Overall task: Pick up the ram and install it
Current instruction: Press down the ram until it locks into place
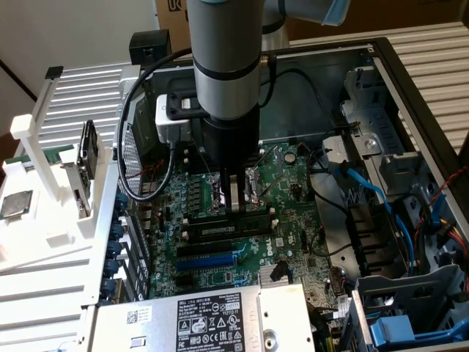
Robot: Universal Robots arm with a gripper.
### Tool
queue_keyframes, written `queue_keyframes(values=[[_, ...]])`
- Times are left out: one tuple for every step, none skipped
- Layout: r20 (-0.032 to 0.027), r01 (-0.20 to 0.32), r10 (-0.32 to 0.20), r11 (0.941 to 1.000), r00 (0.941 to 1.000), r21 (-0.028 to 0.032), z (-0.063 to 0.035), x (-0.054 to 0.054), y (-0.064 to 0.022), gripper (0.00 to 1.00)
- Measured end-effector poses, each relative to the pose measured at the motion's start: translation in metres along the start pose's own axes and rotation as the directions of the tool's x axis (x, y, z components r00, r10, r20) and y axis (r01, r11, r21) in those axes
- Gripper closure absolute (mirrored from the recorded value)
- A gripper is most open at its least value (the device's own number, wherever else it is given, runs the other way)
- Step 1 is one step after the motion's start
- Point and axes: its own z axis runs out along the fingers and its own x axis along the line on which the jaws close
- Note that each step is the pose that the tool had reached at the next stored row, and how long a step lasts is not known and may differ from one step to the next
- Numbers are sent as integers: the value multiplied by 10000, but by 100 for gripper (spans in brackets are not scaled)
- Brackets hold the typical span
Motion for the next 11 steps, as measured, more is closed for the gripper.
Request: queue_keyframes(values=[[3, 0, 0, 10000, 10000, 0, 0, 0, 0, 89], [6, 0, 0, 10000, 10000, 0, 0, 0, 0, 89], [8, 0, 0, 10000, 10000, 0, 0, 0, 0, 89], [11, 0, 0, 10000, 10000, 0, 0, 0, 0, 89], [13, 0, 0, 10000, 10000, 0, 0, 1, 0, 89], [19, 0, 0, 10000, 10000, -1, 2, 2, 0, 89], [23, 1, -1, 10000, 10000, -1, 2, 3, 0, 89], [27, 1, -1, 10000, 10000, -2, 3, 3, 0, 89], [33, 1, -1, 10000, 10000, -1, 4, 4, 0, 89], [37, 1, -1, 10000, 10000, -1, 5, 5, 0, 89], [41, 0, 0, 10000, 10000, -1, 6, 5, 0, 89]])
